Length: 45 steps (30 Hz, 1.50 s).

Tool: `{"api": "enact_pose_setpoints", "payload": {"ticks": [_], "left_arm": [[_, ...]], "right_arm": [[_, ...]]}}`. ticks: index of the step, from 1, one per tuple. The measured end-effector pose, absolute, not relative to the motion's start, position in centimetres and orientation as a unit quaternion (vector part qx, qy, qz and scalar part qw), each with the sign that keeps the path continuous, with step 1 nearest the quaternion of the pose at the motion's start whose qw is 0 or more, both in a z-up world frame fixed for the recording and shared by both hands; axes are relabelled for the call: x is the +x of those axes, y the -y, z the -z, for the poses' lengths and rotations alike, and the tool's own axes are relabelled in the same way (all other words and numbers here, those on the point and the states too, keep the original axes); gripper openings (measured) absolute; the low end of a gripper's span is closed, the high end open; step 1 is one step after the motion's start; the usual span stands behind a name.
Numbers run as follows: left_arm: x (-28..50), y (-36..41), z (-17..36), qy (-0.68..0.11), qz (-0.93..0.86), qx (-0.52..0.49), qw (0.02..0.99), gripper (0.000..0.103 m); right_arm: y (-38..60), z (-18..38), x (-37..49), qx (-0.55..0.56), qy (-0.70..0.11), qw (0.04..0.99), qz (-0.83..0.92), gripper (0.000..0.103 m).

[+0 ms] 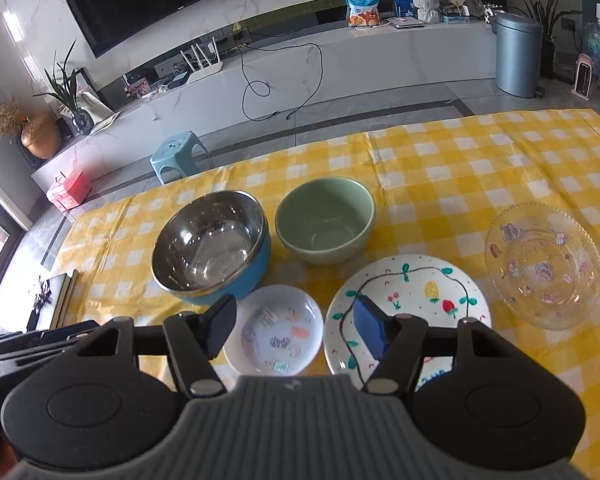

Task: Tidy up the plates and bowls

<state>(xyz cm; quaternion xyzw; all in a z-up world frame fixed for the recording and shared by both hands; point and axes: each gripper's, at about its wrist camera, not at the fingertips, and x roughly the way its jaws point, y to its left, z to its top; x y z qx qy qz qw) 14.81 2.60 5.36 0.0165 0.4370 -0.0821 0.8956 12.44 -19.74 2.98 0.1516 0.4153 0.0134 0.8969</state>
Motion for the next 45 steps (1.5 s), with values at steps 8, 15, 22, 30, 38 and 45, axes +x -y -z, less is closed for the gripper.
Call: {"api": "enact_pose_setpoints", "payload": {"ticks": [8,15,22,30,38,45], "left_arm": [[19.8,-3.5,-3.6,-0.454,0.067,-0.007,0.889,0.041],[23.6,-4.8,-2.1,-0.468,0.046,-0.046,0.881,0.049],[25.3,-4.6,0.1,-0.489,0.046,-0.057,0.869,0.049],[26.0,-3.5,1.5,-0.506,0.046,-0.045,0.860,0.025],[26.0,-3.2,1.4,-0.503,0.043,-0.042,0.862,0.013],[24.4,-3.3,-0.4,-0.488,0.045,-0.043,0.871,0.010]], "right_arm": [[18.6,-1.4,17.7,0.180,-0.433,0.883,-0.027,0.052],[16.8,0.2,21.3,0.180,-0.447,0.876,-0.022,0.052],[16.2,2.3,23.2,0.191,-0.469,0.862,-0.016,0.044],[15.7,3.7,24.0,0.199,-0.487,0.851,-0.012,0.028],[15.5,4.1,24.1,0.198,-0.492,0.848,-0.002,0.018],[15.9,3.0,22.9,0.202,-0.486,0.850,-0.001,0.016]]}}
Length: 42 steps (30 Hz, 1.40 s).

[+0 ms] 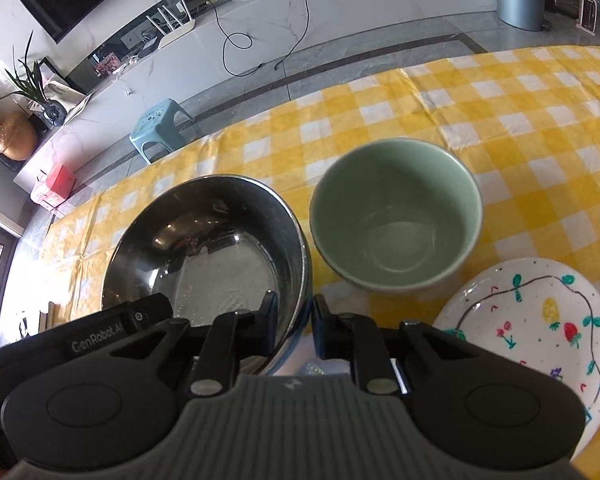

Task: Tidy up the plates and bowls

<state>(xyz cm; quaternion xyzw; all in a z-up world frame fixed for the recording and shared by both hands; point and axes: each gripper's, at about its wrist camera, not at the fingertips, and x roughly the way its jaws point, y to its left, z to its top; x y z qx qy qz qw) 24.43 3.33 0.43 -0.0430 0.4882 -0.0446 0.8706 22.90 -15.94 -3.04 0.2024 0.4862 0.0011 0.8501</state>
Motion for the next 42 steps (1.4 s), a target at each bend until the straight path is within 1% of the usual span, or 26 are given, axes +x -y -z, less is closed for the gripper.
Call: {"api": "enact_pose_setpoints", "payload": {"ticks": [7,13,26,31,42], "left_arm": [[21.8,-3.5,-2.6,-0.495,0.045,-0.023,0.867,0.011],[18.2,-4.5,-4.9,-0.489,0.051,-0.023,0.871,0.012],[8.7,-7.9,-9.4,-0.440,0.044,-0.030,0.896,0.012],[6.3,-8.9,-9.8,-0.445,0.047,-0.024,0.894,0.012],[3.0,-10.7,-8.6,-0.467,0.052,-0.029,0.882,0.013]], "right_arm": [[15.9,1.0,20.6,0.192,-0.492,0.849,-0.021,0.015],[15.5,-1.8,16.9,0.179,-0.479,0.859,-0.041,0.015],[13.3,-6.8,6.8,0.163,-0.432,0.883,-0.085,0.016],[12.6,-7.3,3.7,0.160,-0.433,0.881,-0.107,0.016],[11.6,-6.7,0.0,0.140,-0.451,0.871,-0.133,0.016]]}}
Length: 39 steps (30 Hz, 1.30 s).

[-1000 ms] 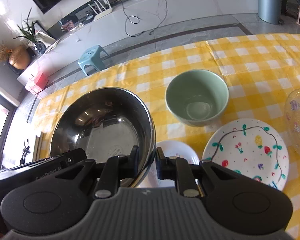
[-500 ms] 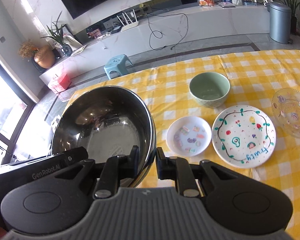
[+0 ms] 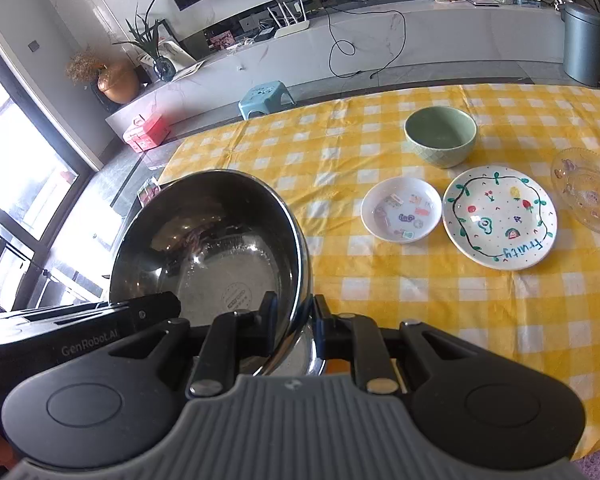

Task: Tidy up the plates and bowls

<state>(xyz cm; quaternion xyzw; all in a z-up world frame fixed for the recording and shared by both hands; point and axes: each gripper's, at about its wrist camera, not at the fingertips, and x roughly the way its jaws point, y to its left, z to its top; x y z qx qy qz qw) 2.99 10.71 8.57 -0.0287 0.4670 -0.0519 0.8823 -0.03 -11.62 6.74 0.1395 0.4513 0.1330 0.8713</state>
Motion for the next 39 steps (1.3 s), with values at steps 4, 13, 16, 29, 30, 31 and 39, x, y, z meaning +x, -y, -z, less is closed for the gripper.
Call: {"api": "enact_pose_setpoints", "payload": {"ticks": [4,13,16,29,30,31,39], "left_arm": [[2.2,-11.3,-7.8,-0.475,0.055,-0.037,0.877,0.013],[2.2,-12.0,-6.1,-0.500,0.065,-0.049,0.862,0.013],[2.7,-12.2,-5.6,-0.512,0.069,-0.056,0.855,0.013],[4.5,-12.1,-4.1,-0.551,0.071,-0.019,0.831,0.013],[4.5,-12.0,-4.0,-0.553,0.071,-0.016,0.830,0.013],[4.6,-11.9,-3.9,-0.555,0.070,-0.012,0.829,0.013],[5.3,-11.0,-3.0,-0.577,0.063,0.025,0.814,0.014]], "right_arm": [[11.4,-6.3,-0.6,0.131,-0.457,0.869,-0.136,0.016],[11.1,-5.2,-0.6,0.122,-0.474,0.862,-0.132,0.016],[11.3,-4.8,-0.1,0.128,-0.483,0.857,-0.129,0.016],[10.1,-2.8,1.5,0.108,-0.522,0.836,-0.126,0.015],[10.0,-2.7,1.6,0.105,-0.524,0.836,-0.126,0.015],[9.9,-2.6,1.6,0.103,-0.525,0.836,-0.125,0.015],[9.5,-2.1,1.8,0.081,-0.531,0.835,-0.123,0.015]]}}
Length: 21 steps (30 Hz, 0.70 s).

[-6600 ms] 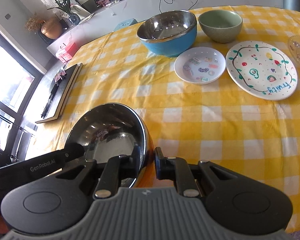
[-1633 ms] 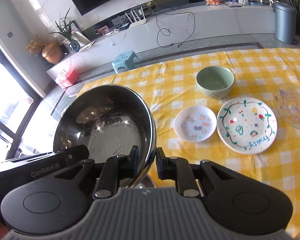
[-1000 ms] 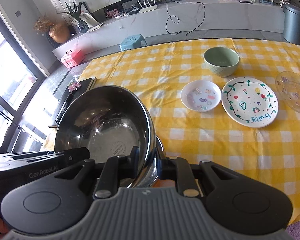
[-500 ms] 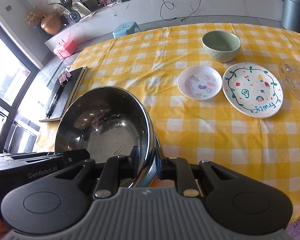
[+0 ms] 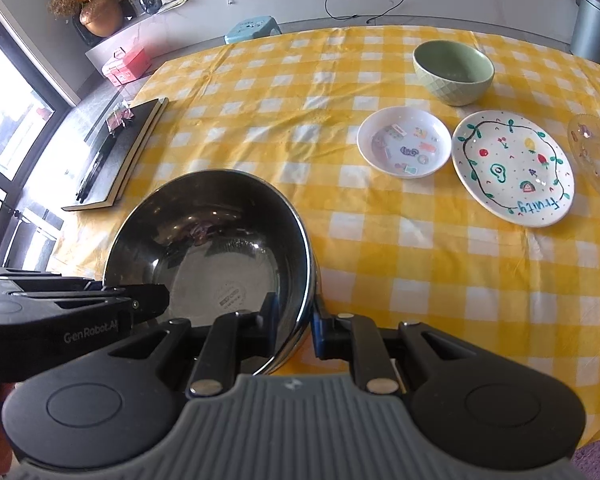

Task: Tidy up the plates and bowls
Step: 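Lower the nested steel bowls onto the tablecloth and open the left gripper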

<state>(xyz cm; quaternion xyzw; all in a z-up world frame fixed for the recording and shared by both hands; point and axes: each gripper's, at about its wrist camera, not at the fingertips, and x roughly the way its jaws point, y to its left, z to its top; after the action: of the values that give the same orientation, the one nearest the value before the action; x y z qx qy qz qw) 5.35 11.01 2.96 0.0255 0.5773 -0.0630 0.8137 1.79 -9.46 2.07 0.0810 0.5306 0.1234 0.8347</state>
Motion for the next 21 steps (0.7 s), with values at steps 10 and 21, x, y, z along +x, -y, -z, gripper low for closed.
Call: {"api": "enact_pose_setpoints", "payload": {"ticks": [10,21], "left_arm": [[5.3,-10.7,-3.0,-0.579,0.063,0.051,0.811,0.022],[5.1,-10.2,-6.2,-0.529,0.067,0.063,0.844,0.033]], "right_arm": [[9.2,-2.3,1.6,0.068,-0.521,0.842,-0.125,0.019],[9.9,-4.2,0.7,0.072,-0.482,0.863,-0.133,0.034]]}}
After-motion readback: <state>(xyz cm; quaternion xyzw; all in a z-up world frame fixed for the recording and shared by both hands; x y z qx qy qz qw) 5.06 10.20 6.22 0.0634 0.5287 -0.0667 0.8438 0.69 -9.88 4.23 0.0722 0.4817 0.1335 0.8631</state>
